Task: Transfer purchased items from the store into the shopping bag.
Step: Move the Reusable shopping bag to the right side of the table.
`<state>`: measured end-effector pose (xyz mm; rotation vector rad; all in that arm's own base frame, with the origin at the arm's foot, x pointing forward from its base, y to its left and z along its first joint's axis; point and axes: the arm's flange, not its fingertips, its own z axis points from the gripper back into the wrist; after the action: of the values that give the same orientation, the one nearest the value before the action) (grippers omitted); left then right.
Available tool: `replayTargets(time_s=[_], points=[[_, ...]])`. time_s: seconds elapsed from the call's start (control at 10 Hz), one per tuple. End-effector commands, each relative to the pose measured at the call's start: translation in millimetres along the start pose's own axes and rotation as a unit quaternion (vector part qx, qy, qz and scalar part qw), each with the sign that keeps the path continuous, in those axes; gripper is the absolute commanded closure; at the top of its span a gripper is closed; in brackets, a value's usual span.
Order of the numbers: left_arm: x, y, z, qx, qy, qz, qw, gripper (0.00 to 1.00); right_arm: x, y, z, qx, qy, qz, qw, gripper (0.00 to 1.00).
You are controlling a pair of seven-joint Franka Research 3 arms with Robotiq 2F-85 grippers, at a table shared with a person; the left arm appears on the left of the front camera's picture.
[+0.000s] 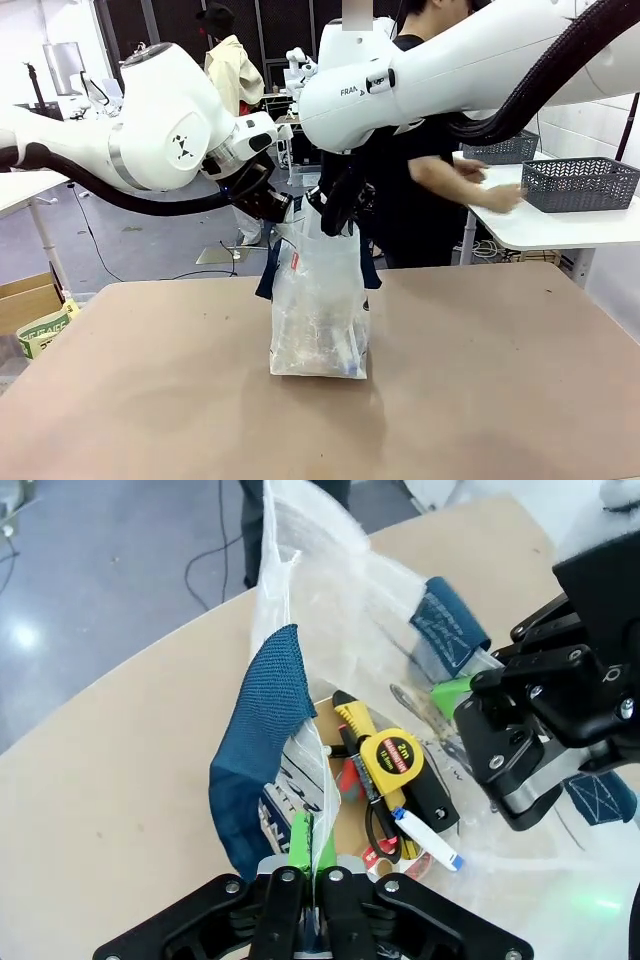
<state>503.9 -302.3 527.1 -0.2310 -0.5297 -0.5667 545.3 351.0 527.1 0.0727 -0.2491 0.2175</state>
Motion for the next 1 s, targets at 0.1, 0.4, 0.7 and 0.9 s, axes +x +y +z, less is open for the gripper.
replayTargets(time_s=[0.1,0.4,0.7,0.9], points=[[0.0,0.0,0.0,0.000,0.000,0.000,1.000,1.00,-0.5,-8.6,1.1,-0.002,-0.002,-0.012,1.000,1.00],[0.0,0.0,0.0,0.000,0.000,0.000,1.000,1.00,0.6,-0.7,-0.2,0.006,0.002,-0.007,1.000,1.00],[0.0,-1.1,-1.1,-0.015,0.018,-0.010,1.000,1.00,2.1,-1.3,-1.1,0.012,0.007,-0.020,1.000,1.00],[0.9,4.2,1.3,0.004,0.057,0.012,0.998,1.00,1.3,3.0,-3.5,0.007,0.018,-0.030,0.999,1.00]])
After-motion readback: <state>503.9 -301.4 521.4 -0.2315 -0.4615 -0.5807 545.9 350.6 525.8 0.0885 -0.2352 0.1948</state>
